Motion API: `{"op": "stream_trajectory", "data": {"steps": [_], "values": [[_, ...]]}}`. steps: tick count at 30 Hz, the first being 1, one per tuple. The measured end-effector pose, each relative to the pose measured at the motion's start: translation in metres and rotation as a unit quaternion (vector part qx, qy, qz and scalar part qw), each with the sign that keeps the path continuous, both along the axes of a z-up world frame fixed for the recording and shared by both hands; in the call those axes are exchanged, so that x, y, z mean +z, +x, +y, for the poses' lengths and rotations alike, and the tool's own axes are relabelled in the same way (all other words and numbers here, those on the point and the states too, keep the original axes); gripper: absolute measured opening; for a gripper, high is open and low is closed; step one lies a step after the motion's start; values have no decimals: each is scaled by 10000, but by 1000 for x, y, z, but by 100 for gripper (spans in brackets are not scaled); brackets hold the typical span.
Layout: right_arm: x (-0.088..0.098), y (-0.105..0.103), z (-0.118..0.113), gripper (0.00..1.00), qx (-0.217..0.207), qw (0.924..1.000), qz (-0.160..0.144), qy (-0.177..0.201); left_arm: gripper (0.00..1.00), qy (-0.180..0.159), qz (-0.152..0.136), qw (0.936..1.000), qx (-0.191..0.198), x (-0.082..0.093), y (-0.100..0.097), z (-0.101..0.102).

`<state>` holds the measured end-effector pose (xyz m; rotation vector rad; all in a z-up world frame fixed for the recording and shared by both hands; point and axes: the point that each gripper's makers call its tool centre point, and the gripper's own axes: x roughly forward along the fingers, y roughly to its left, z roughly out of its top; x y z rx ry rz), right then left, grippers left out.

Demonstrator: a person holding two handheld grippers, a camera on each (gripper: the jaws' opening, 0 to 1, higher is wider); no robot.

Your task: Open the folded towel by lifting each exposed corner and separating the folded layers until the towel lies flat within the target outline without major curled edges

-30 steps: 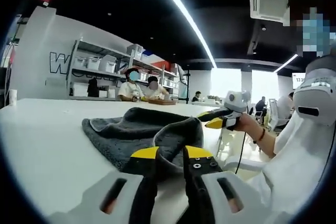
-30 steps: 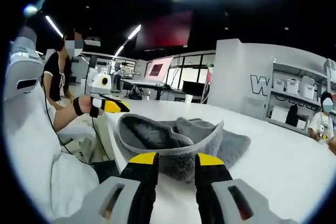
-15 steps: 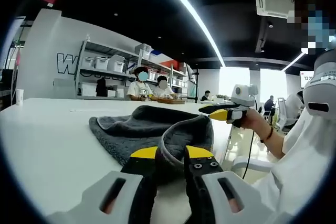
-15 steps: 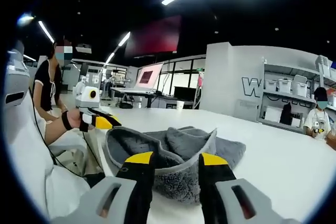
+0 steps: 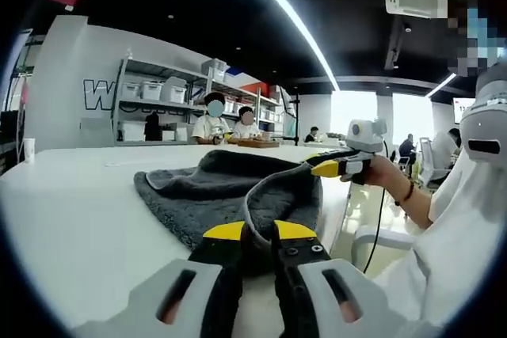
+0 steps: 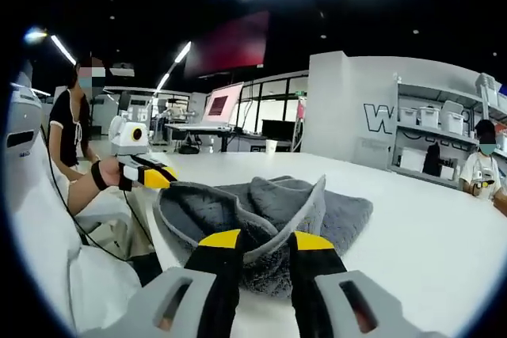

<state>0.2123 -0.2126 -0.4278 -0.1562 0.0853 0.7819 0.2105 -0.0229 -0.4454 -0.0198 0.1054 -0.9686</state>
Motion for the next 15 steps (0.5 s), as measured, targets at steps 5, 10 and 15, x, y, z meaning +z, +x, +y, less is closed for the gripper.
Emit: {"op": "stream_trajectory", "data": {"steps": [5,10,15], "values": [[-2,-1,2,6,87,9999,55,9,5,37,-9,10000,-21,-2,-1,-1],[0,-6,1,2,109,9999,23,55,3,49,-81,10000,-21,2,-1,2],[0,-14,-2,1,184,9997,62,123,2,64,-170,9998,47,8,-3,8]]}}
